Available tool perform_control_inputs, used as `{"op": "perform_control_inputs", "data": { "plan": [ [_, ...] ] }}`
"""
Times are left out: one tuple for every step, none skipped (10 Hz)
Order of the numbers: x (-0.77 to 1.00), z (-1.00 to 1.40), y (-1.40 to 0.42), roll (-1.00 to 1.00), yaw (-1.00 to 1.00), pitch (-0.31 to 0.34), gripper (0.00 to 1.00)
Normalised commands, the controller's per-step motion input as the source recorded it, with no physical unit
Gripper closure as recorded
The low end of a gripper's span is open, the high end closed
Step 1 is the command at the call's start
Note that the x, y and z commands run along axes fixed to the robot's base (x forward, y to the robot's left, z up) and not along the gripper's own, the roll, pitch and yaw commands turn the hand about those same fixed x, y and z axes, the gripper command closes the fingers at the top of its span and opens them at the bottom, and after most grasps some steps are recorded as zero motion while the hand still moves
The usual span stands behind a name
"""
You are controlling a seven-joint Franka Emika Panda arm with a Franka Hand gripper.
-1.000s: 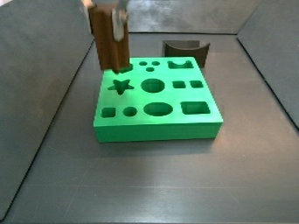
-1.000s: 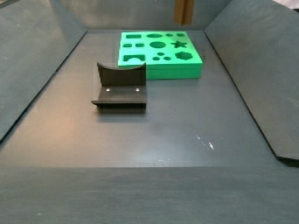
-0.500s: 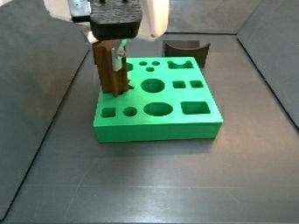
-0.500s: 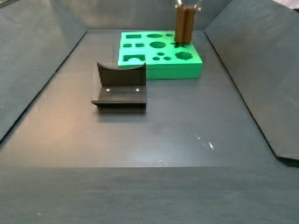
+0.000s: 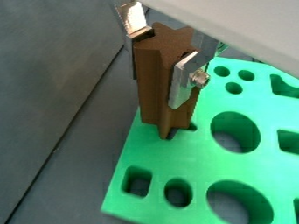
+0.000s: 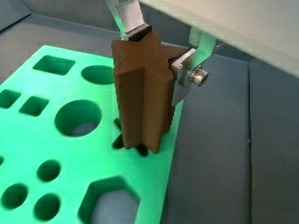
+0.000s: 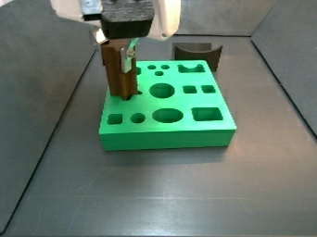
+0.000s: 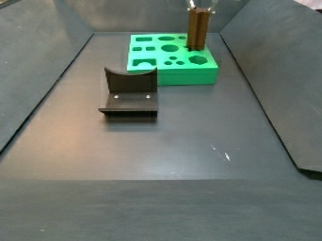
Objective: Insert the star object.
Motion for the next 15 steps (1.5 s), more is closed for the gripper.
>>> {"op": "perform_control_inputs", "data": {
  "plan": [
    [0.18, -0.54, 0.28, 0.00, 0.00, 0.000, 1.00],
    [0.17, -0.70, 0.00, 0.00, 0.01, -0.016, 1.00],
    [0.00, -0.69, -0.21, -0.06, 0.00, -0.119, 1.00],
    [0.00, -0.61, -0.16, -0.13, -0.01, -0.101, 1.00],
    [0.00, -0.58, 0.00, -0.10, -0.17, -0.051, 1.00],
    [-0.03, -0.78, 0.00, -0.10, -0.19, -0.087, 1.00],
    [-0.13, -0.89, 0.05, -0.10, -0.19, -0.113, 1.00],
    [-0.04, -0.76, 0.13, -0.11, -0.58, -0.040, 1.00],
    [0.05, -0.70, 0.21, -0.07, -0.64, 0.000, 1.00],
    [0.00, -0.87, 0.13, -0.07, -0.50, 0.000, 1.00],
    [0.00, -0.86, 0.08, -0.12, -0.41, 0.000, 1.00],
    [-0.01, -0.90, 0.00, -0.12, -0.24, -0.030, 1.00],
    [-0.03, -0.92, -0.08, -0.10, -0.04, -0.043, 1.00],
    [-0.11, -0.67, -0.09, -0.02, 0.04, -0.066, 1.00],
    [-0.02, -0.49, 0.00, 0.01, 0.20, -0.036, 1.00]
  ]
}}
